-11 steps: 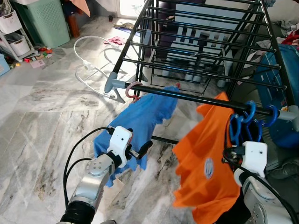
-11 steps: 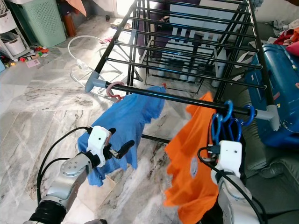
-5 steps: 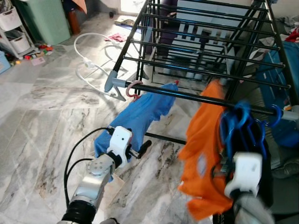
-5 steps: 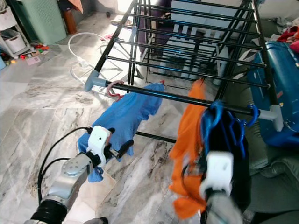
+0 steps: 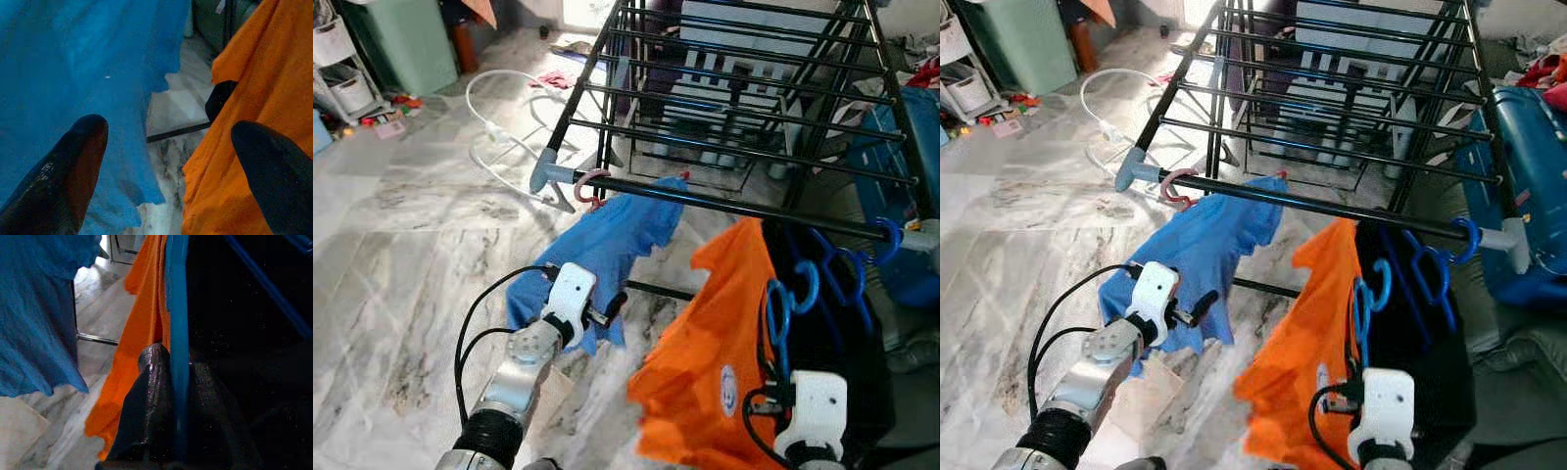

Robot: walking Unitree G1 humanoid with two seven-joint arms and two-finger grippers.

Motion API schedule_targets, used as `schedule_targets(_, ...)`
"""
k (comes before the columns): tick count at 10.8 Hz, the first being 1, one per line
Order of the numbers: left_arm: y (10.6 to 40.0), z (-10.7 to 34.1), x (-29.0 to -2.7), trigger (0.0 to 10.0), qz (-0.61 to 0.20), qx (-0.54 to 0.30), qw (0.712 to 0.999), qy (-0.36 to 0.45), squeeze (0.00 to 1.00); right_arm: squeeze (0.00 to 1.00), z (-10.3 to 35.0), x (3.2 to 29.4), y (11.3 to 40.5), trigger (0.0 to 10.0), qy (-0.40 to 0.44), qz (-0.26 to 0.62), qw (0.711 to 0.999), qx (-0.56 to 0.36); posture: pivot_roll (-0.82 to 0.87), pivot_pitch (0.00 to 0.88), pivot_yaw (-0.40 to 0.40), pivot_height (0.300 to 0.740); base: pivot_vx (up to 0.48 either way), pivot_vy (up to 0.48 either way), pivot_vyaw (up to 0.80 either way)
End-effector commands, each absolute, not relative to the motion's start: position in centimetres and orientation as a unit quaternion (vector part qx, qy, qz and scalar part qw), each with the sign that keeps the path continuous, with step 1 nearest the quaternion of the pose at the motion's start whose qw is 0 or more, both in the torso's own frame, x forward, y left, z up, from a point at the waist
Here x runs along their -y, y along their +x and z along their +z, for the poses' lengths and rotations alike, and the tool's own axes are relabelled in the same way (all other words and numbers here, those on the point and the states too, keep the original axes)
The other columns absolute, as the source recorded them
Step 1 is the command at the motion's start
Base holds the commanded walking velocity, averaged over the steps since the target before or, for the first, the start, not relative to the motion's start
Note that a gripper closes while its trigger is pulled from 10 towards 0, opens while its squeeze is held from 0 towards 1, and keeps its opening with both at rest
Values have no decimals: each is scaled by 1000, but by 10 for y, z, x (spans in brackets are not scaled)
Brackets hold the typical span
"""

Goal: Hang hanger

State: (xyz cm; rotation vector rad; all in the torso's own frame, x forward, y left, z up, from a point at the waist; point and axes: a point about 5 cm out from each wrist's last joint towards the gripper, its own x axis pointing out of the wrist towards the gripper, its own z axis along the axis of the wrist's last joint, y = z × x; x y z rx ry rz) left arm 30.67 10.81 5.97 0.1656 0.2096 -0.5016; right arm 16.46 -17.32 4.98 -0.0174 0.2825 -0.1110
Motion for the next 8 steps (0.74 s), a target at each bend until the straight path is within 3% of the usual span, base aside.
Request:
schedule_targets(1,307,57,-110,10000,-241,-108,960,90,0,0,55,174,167,10000,0,-56,991,-121,61,105,-58,740,0,0,0)
schedule_targets(3,308,56,-108,10000,-234,-110,962,87,0,0,55,174,175,10000,20,-64,990,-127,67,103,-62,740,0,0,0)
schedule_targets(8,310,56,-111,10000,-230,-115,962,93,0,0,56,171,181,10000,52,-74,988,-126,74,111,-51,740,-358,0,0)
